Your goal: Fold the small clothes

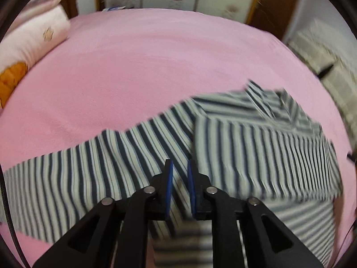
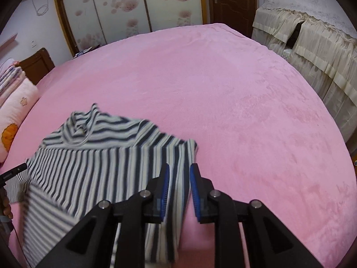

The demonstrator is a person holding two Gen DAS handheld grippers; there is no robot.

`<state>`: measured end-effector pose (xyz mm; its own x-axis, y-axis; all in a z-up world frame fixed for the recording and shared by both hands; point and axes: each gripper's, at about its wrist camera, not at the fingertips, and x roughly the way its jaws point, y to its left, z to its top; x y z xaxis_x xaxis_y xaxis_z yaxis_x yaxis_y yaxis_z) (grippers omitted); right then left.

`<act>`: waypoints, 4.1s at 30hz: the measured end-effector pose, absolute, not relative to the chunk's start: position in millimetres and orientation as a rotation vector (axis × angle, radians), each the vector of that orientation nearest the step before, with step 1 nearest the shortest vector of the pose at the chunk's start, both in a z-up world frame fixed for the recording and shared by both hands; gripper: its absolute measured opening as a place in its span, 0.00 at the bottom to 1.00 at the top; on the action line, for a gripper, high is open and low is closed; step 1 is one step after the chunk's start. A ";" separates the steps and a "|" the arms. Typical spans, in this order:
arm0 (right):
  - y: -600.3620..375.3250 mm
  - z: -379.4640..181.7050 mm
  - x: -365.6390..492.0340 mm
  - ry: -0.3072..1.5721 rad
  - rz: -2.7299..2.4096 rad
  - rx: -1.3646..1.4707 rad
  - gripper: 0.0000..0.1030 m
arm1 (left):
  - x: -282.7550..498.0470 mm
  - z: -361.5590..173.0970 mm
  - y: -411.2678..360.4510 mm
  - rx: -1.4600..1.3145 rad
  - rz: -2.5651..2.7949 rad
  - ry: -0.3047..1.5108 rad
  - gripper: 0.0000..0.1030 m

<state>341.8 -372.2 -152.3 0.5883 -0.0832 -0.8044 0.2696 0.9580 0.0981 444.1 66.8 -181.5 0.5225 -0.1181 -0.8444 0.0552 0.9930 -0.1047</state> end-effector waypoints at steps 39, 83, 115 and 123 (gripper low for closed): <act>-350.6 -187.6 280.3 0.965 -0.137 0.249 0.01 | 425.0 -210.6 -29.6 -0.103 0.038 1.062 0.78; -97.7 -24.4 228.3 0.714 0.160 -0.001 0.54 | 240.2 -42.0 189.0 -0.249 0.017 0.889 0.83; 185.9 -123.0 361.1 0.885 0.410 -0.132 0.54 | 267.8 -224.4 499.2 -0.917 0.503 1.002 0.17; 156.1 -129.3 358.1 0.902 0.384 -0.119 0.54 | 288.3 -170.7 451.6 -0.599 0.473 0.914 0.03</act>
